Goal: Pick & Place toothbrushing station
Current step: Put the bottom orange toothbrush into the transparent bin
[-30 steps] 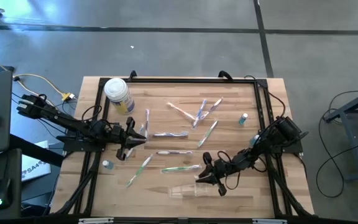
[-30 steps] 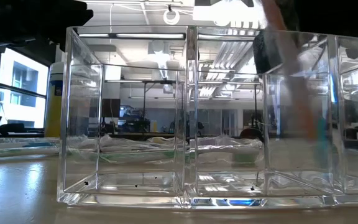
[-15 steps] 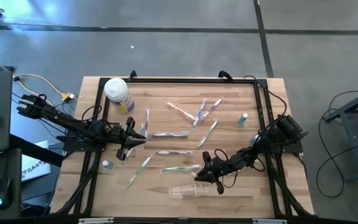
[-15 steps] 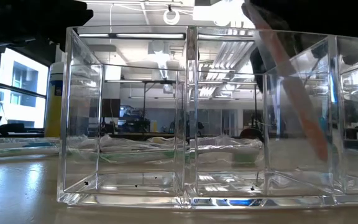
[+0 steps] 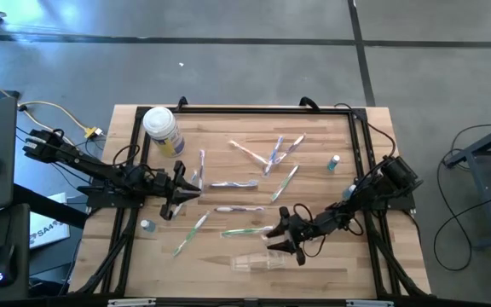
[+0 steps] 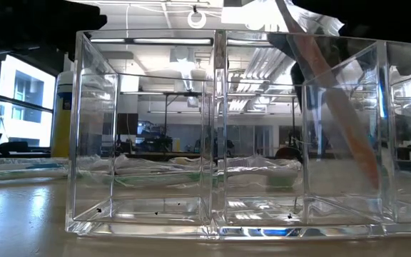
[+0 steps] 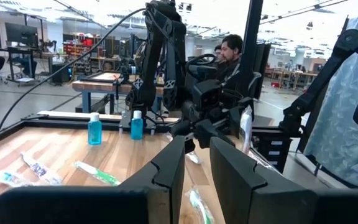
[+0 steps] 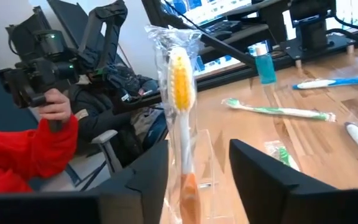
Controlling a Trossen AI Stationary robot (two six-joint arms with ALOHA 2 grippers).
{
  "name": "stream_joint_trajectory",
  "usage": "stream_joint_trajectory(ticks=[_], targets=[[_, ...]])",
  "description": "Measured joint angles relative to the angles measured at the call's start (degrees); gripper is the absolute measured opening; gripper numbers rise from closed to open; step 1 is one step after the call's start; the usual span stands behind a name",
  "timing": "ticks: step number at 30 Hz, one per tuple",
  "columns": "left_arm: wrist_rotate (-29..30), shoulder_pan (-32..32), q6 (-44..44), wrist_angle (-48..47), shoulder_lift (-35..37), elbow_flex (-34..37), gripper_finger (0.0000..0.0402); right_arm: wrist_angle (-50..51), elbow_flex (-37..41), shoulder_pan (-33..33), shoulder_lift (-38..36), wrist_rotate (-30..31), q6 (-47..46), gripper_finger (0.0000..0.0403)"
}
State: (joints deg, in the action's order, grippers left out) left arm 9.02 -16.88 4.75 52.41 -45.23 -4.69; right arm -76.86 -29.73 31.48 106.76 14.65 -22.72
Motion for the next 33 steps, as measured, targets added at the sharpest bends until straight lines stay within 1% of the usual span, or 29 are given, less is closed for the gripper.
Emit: stream_joint_trajectory(ticks=[4, 8, 12, 15, 19, 25, 29, 30, 33], targets=[[-0.1, 0.0, 0.0, 0.1, 0.0, 0.0, 0.0077, 1.0, 0.8, 0.0, -1.3, 1.5, 0.0, 0.0173], [-0.1, 0.0, 0.0, 0.1, 0.0, 0.0, 0.0077, 6.7, 1.2, 0.9, -5.3, 2.8, 0.4, 0.0167], [-0.1, 0.0, 0.0, 0.1, 0.0, 0.0, 0.0077, 17.5, 1.2, 2.9, -11.9, 7.0, 0.4, 0.0165], [-0.1, 0.0, 0.0, 0.1, 0.0, 0.0, 0.0077, 26.0, 1.2, 4.7, -17.0, 8.6, 0.4, 0.0165], [-0.1, 0.0, 0.0, 0.2, 0.0, 0.0, 0.0077, 36.1, 1.2, 7.4, -23.5, 8.3, -0.6, 0.0165], [0.1, 0.0, 0.0, 0.1, 0.0, 0.0, 0.0077, 52.5, 1.2, 10.9, -34.0, 7.7, -7.2, 0.0165], [0.1, 0.0, 0.0, 0.1, 0.0, 0.0, 0.0077, 60.3, 1.2, 12.5, -39.6, 7.5, -10.0, 0.0165], [0.1, 0.0, 0.0, 0.1, 0.0, 0.0, 0.0077, 62.0, 1.2, 12.9, -40.7, 6.7, -9.5, 0.0165], [0.1, 0.0, 0.0, 0.1, 0.0, 0.0, 0.0077, 68.3, 1.2, 14.1, -43.3, 1.8, -5.2, 0.0165]])
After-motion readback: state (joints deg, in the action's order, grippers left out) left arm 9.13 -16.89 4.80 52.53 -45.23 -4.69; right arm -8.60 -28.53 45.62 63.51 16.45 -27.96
